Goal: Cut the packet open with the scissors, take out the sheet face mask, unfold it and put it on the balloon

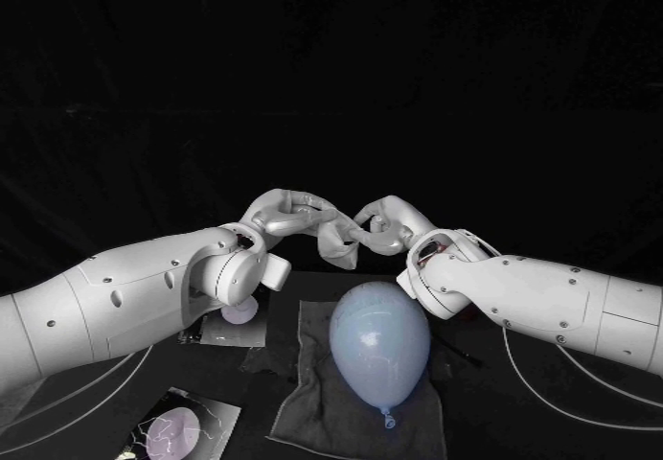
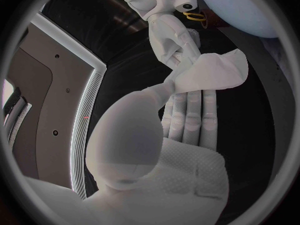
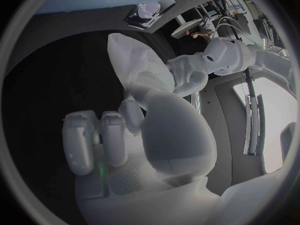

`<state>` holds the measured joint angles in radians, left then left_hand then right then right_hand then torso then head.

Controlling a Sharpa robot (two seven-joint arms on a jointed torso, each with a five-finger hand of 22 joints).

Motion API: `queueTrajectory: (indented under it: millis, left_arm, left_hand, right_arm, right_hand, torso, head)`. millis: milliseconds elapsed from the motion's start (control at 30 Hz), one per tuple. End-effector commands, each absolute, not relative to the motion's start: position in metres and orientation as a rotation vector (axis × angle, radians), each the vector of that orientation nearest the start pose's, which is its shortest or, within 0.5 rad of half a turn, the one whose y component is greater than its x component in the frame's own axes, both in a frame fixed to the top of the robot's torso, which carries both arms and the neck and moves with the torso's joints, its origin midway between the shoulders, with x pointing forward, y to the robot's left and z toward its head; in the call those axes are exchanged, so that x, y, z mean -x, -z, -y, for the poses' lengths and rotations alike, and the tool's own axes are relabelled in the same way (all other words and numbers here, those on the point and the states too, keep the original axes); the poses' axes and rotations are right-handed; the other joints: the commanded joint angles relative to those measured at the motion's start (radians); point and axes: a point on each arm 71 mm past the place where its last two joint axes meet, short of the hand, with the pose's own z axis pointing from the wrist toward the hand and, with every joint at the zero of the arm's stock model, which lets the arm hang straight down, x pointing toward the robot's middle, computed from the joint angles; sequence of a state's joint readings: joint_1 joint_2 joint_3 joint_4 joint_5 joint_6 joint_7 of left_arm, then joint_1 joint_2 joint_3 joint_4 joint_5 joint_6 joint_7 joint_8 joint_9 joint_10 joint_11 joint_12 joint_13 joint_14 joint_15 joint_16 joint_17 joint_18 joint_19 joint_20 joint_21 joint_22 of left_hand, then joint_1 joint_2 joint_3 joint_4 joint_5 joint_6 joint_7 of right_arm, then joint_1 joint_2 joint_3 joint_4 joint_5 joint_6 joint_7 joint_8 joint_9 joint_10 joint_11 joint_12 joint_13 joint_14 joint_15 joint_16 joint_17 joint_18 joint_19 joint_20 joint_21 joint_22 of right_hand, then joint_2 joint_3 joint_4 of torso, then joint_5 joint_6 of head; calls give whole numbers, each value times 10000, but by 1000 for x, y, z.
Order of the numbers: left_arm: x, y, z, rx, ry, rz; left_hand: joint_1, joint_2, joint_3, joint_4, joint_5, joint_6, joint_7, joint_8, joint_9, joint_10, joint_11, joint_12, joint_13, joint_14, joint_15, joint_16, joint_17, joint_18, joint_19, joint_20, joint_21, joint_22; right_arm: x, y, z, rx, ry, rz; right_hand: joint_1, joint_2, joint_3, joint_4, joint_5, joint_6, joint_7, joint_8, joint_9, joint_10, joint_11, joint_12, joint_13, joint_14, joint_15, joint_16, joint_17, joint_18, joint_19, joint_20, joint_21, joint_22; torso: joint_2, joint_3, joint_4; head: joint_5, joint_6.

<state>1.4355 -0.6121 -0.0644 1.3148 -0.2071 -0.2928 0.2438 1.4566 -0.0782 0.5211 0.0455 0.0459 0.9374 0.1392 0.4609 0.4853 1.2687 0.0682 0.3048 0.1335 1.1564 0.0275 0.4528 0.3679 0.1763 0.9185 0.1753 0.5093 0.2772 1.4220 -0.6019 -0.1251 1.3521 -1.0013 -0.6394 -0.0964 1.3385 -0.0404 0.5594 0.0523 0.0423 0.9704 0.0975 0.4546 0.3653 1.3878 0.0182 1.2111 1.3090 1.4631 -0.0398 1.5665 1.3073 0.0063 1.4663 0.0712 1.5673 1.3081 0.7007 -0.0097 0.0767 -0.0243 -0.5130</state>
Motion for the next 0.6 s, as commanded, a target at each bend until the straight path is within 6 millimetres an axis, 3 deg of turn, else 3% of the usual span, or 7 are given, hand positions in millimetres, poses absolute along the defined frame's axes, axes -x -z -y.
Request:
queueTrajectory:
  millis: [33,200,333,433,600]
  left_arm:
    - [-549,76,-141,7126,15256,-14717]
    - [-545,76,-137,6529,15488,-15071]
    - [-543,77,-136,6080,15536,-15407]
    - [-545,79,-137,5906,15437,-15586]
    - [-546,81,-137,5510,15276,-15900]
  left_hand:
    - [66,-64,-62,-42,37,58,20,55,247,23,9,-66,-21,42,25,-88,13,56,46,18,46,6]
    - [64,-383,-282,-183,38,225,37,-71,140,-151,30,-173,-29,-142,93,-259,39,-12,-164,86,-11,-17]
    - [-241,-760,-594,-43,43,-74,121,-690,-273,-384,127,-277,-29,-352,193,-256,191,6,-361,268,-295,-207]
    - [-522,-1021,-656,212,38,-372,243,-1114,-540,-954,333,-604,-151,-582,323,-235,309,33,-447,423,-599,-422]
    - [-481,-1152,-576,307,37,-569,341,-1414,-748,-1424,496,-880,-281,-836,438,-186,421,60,-446,525,-861,-623]
  right_arm:
    - [-541,93,144,-2532,-8285,-13223]
    - [-540,90,144,-2611,-8323,-12798]
    - [-541,88,145,-2705,-8351,-12438]
    - [-543,87,145,-2789,-8341,-12274]
    - [-548,85,146,-2970,-8292,-11836]
  right_hand:
    - [61,29,67,-26,64,8,-49,49,229,94,-33,-10,398,1077,-75,43,2635,-63,1045,-81,35,2627]
    - [75,22,102,-53,65,1,-53,77,246,114,-39,6,405,1077,-83,43,2635,-63,1045,-91,35,2627]
    - [81,17,121,-66,65,-2,-55,92,254,118,-42,-1,398,1077,-86,43,2635,-63,1045,-96,35,2627]
    - [81,17,121,-66,65,-2,-55,92,254,118,-42,-1,398,1077,-86,43,2635,-63,1045,-96,35,2627]
    - [85,18,136,-74,65,-5,-56,101,260,124,-44,4,399,1077,-89,43,2635,-63,1045,-99,35,2627]
  torso:
    - [8,-8,17]
    - [5,-11,21]
    - [1,-10,13]
    - [-10,-8,8]
    - [7,-6,9]
  head:
    - [-28,10]
    - [-45,-24]
    - [-68,41]
    - [-64,82]
    - [-92,131]
